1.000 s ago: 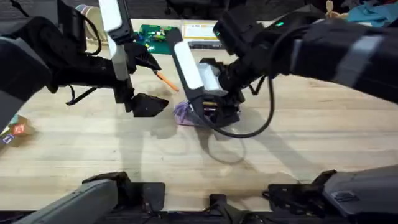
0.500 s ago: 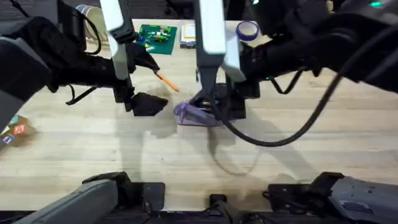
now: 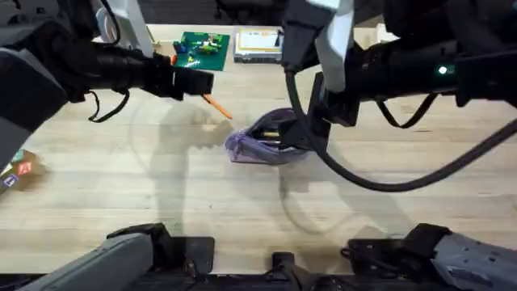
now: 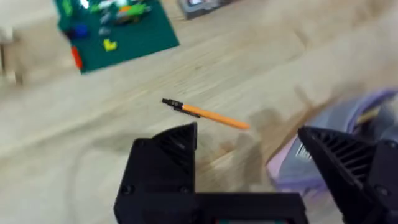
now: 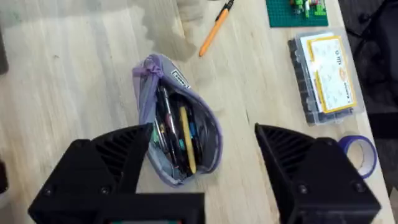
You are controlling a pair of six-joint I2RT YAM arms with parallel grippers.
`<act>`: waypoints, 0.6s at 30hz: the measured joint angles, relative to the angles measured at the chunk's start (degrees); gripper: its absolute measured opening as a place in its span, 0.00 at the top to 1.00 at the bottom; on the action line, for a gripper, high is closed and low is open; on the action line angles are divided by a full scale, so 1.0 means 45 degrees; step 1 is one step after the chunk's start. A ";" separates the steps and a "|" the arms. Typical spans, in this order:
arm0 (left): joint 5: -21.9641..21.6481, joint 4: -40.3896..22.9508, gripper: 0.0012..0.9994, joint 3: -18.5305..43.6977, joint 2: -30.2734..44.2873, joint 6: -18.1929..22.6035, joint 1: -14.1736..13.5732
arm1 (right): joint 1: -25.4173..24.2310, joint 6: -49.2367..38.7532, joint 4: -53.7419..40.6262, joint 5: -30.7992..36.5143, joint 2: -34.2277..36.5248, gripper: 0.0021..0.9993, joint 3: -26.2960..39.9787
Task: Unzip the bag, pick up the pens from the table one at a time and place them inside, then zip the bag closed.
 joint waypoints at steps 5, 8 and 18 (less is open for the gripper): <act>-0.0508 0.0000 0.01 0.0000 0.0000 -0.2615 0.0000 | 0.0000 0.0081 -0.0019 0.0005 0.0000 0.00 0.0000; -0.0597 -0.0014 0.01 0.0002 0.0000 -0.3773 0.0000 | 0.0000 0.0107 -0.0019 0.0005 0.0000 0.00 0.0000; -0.0661 0.0044 0.01 0.0000 0.0000 -0.8169 0.0000 | 0.0000 0.0195 -0.0325 0.0005 0.0000 0.00 0.0000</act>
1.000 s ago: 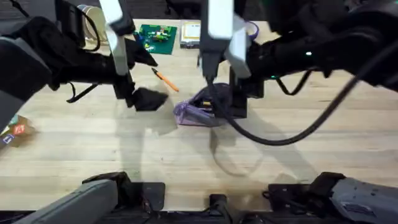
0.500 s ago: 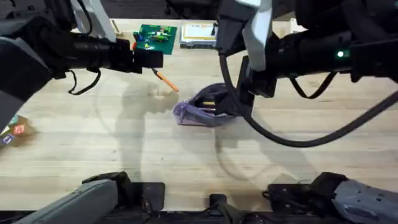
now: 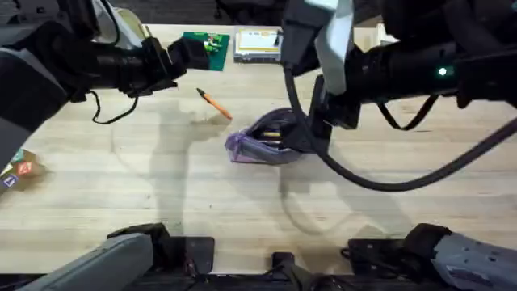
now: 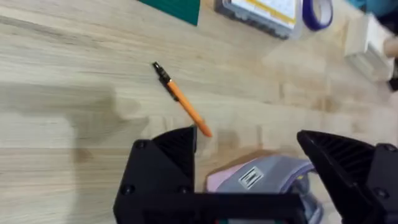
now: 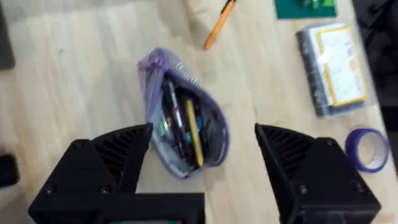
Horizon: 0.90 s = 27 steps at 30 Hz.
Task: Unzip the bag, pick up the pens from the table one at a time and place them inside, then zip the bag closed.
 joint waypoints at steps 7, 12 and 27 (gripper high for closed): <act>-0.0202 0.0194 0.00 0.0001 0.0000 -0.1452 -0.0163 | 0.0000 0.0239 -0.0413 0.0000 0.0004 0.00 0.0000; -0.1606 0.0121 0.00 0.0005 0.0000 -0.2856 -0.1183 | 0.0000 0.0419 -0.0454 0.0005 0.0000 0.00 0.0000; -0.5810 0.0460 0.00 0.0010 0.0882 -0.6815 -0.3467 | 0.0000 0.0471 -0.1365 0.0005 0.0000 0.00 0.0000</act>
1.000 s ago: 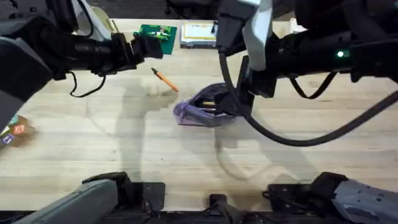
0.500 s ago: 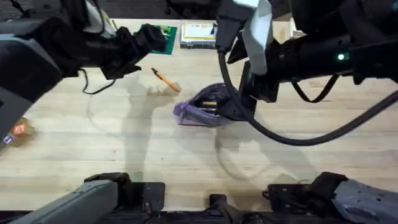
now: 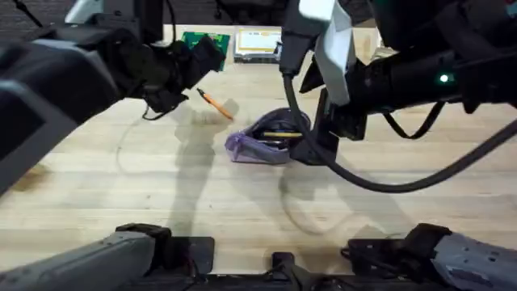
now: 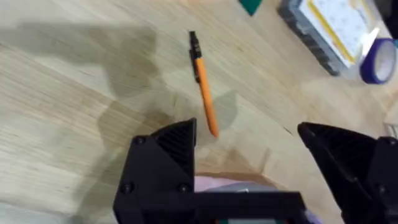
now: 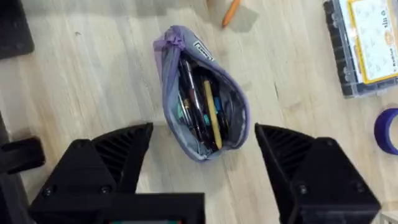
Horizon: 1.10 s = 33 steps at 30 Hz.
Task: Unzip the bag, pick up the pens from the table one at a time and place them inside, then zip the bag closed.
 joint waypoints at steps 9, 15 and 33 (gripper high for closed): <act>-0.0656 0.0869 0.00 0.0000 0.1789 -0.0675 -0.0541 | 0.0000 0.0005 -0.0352 0.0000 -0.0580 0.00 0.0000; -0.1865 0.0878 0.00 0.0000 0.2904 -0.0701 -0.1071 | 0.0000 0.0252 -0.0646 0.0000 -0.0665 0.00 0.0000; -0.4098 0.1012 0.31 0.0005 0.4551 -0.1045 -0.2299 | 0.0000 0.0860 -0.0651 -0.0001 -0.0665 0.00 0.0000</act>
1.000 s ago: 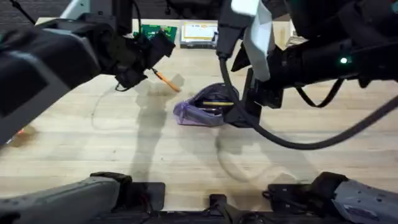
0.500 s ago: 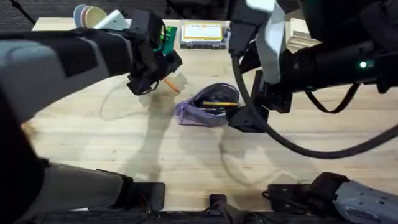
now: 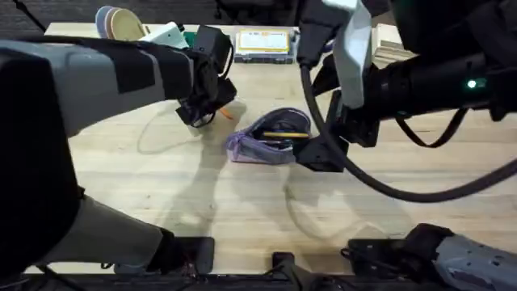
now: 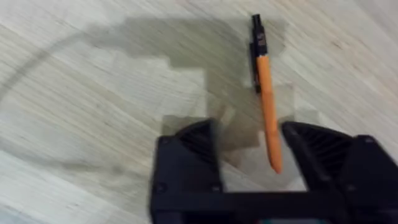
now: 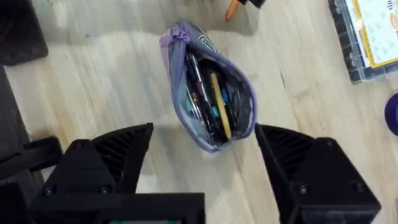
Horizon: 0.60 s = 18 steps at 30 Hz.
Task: Unzip the bag, pick up the pens from the table one at a time and place them inside, then zip the bag closed.
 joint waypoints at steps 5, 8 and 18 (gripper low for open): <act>-0.0041 -0.0001 0.62 0.0000 0.0026 -0.0023 -0.0004 | 0.0000 0.0000 -0.0005 0.0000 0.0000 0.00 0.0000; -0.0046 -0.0006 0.68 0.0000 0.0026 -0.0030 -0.0004 | 0.0000 0.0000 0.0000 0.0000 0.0000 0.00 0.0000; -0.0305 -0.0001 0.91 0.0044 0.0232 -0.0034 -0.0004 | 0.0000 0.0000 0.0005 -0.0004 0.0000 0.00 0.0000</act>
